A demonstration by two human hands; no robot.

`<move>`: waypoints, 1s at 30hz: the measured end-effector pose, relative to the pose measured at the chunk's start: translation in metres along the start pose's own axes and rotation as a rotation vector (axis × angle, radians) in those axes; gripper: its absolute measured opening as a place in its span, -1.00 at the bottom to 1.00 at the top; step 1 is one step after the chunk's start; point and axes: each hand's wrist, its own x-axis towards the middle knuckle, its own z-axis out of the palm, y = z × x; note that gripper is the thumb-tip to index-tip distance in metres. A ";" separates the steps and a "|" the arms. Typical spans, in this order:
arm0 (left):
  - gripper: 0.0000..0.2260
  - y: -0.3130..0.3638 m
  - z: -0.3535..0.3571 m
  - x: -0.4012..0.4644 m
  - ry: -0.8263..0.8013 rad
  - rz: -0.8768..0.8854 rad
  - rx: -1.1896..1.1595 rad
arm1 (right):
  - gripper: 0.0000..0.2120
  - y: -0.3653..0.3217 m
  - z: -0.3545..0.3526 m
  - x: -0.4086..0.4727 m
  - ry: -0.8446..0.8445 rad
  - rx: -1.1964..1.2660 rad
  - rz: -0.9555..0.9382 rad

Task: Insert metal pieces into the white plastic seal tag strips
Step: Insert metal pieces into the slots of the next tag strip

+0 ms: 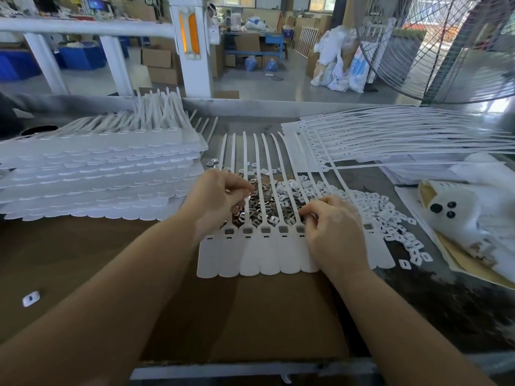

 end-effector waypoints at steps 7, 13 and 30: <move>-0.92 -0.005 -0.025 -0.019 -0.171 -0.029 0.003 | -0.83 -0.001 -0.001 -0.001 0.005 -0.006 -0.005; -0.88 -0.004 -0.031 -0.020 -0.294 -0.047 0.065 | -0.83 -0.001 0.000 -0.001 0.007 -0.008 -0.007; -0.90 -0.006 -0.032 -0.015 -0.338 -0.089 0.212 | -0.82 -0.002 -0.001 -0.001 -0.003 -0.008 -0.013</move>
